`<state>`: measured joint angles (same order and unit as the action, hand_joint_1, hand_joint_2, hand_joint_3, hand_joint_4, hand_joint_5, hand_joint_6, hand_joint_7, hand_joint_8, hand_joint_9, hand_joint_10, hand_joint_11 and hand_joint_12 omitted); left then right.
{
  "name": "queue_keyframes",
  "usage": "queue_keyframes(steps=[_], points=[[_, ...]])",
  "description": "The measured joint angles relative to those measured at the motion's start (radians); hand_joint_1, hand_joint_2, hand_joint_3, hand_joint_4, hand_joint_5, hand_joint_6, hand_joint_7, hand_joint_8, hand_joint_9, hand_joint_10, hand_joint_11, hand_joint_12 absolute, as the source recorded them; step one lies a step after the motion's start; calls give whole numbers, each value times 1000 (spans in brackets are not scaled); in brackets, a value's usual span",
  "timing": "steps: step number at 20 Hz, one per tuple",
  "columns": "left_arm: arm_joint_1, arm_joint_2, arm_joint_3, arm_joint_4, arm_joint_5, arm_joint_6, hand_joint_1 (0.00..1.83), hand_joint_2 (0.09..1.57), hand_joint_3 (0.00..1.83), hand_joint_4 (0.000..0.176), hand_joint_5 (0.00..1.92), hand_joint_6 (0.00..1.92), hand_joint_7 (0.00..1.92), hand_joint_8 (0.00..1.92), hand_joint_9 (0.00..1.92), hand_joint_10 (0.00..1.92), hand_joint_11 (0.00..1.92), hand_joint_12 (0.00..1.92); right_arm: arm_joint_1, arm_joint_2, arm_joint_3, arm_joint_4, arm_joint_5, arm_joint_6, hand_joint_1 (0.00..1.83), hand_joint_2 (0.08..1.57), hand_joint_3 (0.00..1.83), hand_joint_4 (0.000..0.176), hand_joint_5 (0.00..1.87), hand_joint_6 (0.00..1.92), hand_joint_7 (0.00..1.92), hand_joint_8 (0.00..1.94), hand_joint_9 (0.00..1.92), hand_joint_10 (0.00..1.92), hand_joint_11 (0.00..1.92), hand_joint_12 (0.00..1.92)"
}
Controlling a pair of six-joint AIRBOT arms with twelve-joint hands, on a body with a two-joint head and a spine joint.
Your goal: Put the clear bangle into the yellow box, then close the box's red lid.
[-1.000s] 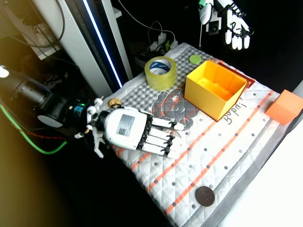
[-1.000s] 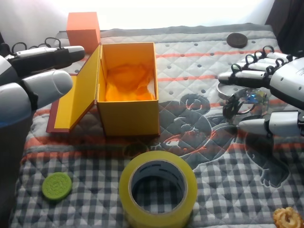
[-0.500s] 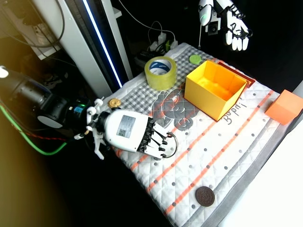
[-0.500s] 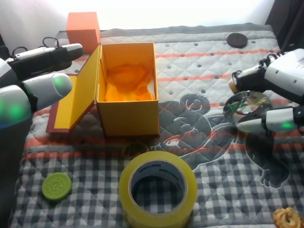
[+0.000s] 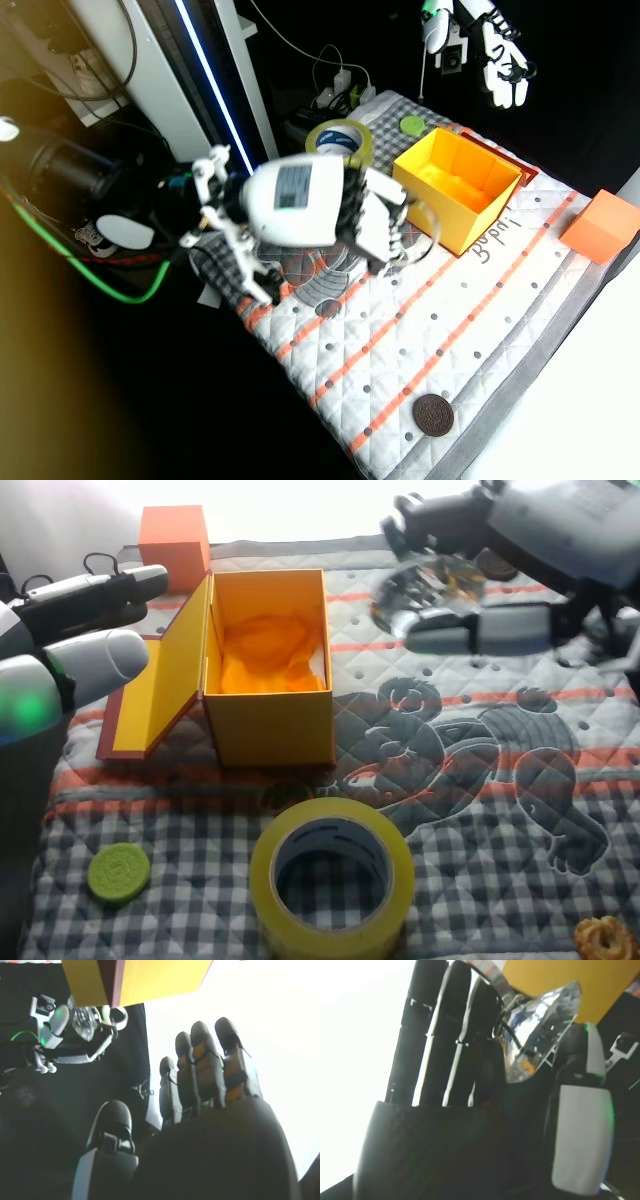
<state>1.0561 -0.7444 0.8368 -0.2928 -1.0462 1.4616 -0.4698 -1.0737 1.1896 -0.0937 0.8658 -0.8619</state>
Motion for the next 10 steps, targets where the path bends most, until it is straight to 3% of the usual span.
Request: queue_keyframes(steps=[2, 6, 8, 9, 10], points=[[-10, -9, 11, -3, 6, 0, 0, 1276, 0, 143, 343, 3, 418, 0, 370, 0, 0, 544, 40, -56, 14, -15, -6, 0, 1106, 1211, 2, 0, 804, 1235, 1259, 6, 1351, 16, 1172, 469], [-33, -17, 39, -3, 18, 0, 0, 1283, 2, 118, 382, 12, 408, 0, 379, 2, 19, 558, 80, -140, 37, -38, -23, 2, 1102, 1225, 0, 0, 784, 1265, 1220, 0, 1315, 1, 1299, 288], [-44, -29, 48, -16, 25, 0, 0, 1275, 1, 125, 379, 1, 386, 2, 370, 3, 32, 625, 81, -169, 47, -31, -28, 1, 1129, 1183, 0, 0, 858, 1154, 1257, 5, 1324, 1, 1303, 201], [-51, -31, 49, -14, 29, 0, 0, 1279, 3, 130, 364, 0, 370, 0, 373, 4, 31, 638, 81, -182, 50, -31, -35, 1, 1219, 1119, 0, 0, 897, 1071, 1180, 587, 1327, 2, 1301, 176], [-56, -34, 49, -8, 30, 0, 0, 1284, 5, 132, 357, 0, 355, 0, 375, 5, 39, 645, 81, -197, 50, -32, -47, 1, 1143, 1176, 0, 0, 855, 1153, 1152, 303, 1308, 3, 1283, 169]])
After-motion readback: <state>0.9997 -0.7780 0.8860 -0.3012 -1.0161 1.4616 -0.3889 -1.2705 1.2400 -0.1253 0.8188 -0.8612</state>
